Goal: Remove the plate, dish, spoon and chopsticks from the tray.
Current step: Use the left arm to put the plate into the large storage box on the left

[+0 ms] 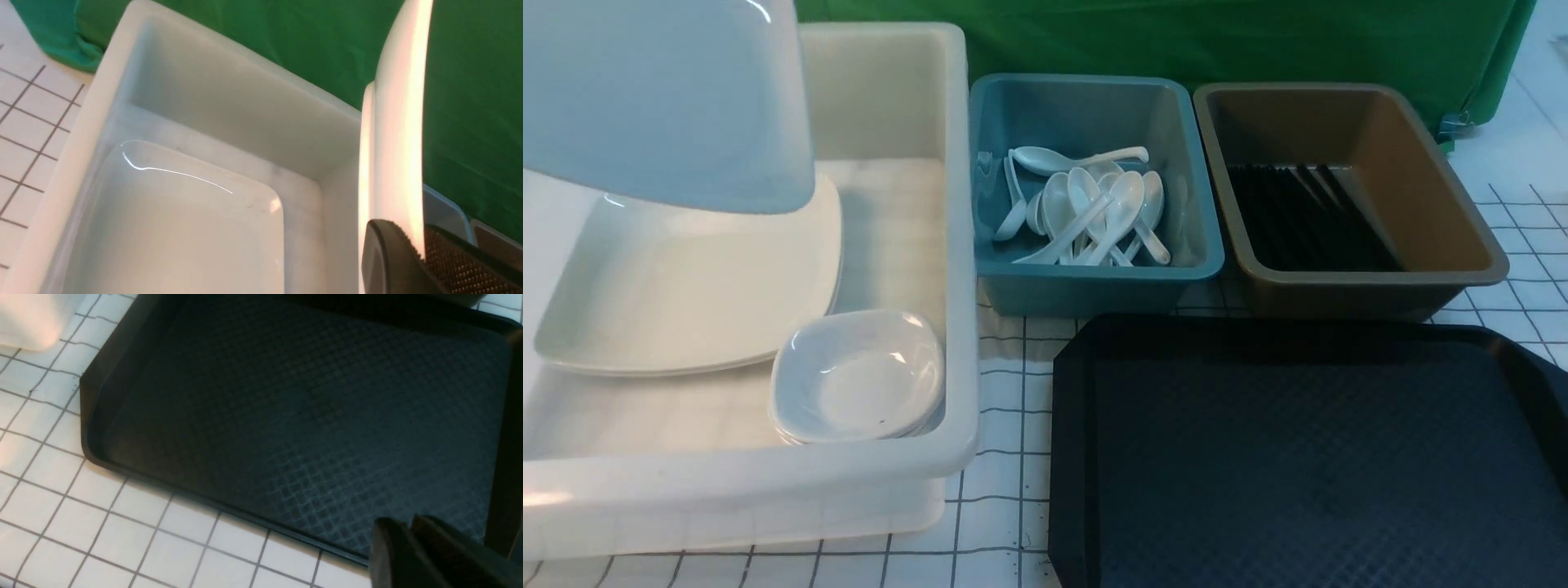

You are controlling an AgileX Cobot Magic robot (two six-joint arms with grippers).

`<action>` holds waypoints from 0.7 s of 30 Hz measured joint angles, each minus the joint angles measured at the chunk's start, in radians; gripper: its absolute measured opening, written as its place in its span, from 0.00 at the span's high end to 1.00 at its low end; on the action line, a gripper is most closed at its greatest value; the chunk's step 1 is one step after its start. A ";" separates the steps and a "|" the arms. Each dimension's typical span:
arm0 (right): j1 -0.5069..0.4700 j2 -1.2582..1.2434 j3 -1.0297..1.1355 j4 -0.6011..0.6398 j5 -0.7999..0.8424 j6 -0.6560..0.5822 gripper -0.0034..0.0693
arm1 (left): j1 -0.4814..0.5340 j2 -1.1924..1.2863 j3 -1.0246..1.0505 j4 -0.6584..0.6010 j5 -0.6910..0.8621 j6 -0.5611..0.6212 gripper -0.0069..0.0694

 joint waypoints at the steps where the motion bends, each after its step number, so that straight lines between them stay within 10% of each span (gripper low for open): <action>1: 0.000 0.000 0.000 0.000 0.000 0.000 0.86 | 0.001 0.003 0.000 0.000 0.000 0.002 0.87; 21: 0.000 0.000 0.000 -0.003 -0.002 0.000 0.86 | 0.007 0.350 0.000 0.025 -0.086 0.154 0.87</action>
